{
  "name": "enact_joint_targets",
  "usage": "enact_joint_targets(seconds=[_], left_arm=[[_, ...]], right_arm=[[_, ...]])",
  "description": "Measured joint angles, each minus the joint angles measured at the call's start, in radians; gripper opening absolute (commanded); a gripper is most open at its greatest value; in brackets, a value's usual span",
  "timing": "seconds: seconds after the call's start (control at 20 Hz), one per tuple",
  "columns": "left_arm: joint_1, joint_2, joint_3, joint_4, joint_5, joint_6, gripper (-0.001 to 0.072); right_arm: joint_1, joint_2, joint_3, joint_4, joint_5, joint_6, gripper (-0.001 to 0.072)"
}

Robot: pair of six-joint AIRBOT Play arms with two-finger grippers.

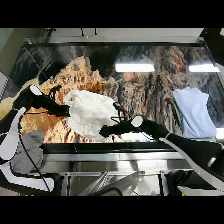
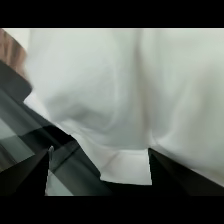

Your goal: Fold the shirts.

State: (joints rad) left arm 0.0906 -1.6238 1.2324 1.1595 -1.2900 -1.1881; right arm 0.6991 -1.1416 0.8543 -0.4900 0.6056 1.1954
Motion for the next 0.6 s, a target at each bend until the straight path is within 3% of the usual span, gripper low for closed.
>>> enact_joint_targets(seconds=[0.35, 0.45, 0.5, 0.6], left_arm=[[-0.013, 0.0, 0.037, -0.009, -0.039, -0.001, 0.0014], [-0.012, 0.0, 0.039, -0.008, -0.042, -0.003, 0.0013], [-0.013, 0.0, 0.04, -0.008, -0.043, -0.003, 0.0013], [-0.013, 0.0, 0.04, -0.01, -0.05, -0.003, 0.0013]], right_arm=[[0.091, -0.153, 0.102, 0.203, -0.097, -0.159, 0.0661], [0.089, -0.164, 0.12, 0.211, -0.13, -0.184, 0.0381], [0.083, -0.168, 0.125, 0.212, -0.152, -0.195, 0.0317], [0.064, -0.169, 0.135, 0.227, -0.185, -0.211, 0.0276]])
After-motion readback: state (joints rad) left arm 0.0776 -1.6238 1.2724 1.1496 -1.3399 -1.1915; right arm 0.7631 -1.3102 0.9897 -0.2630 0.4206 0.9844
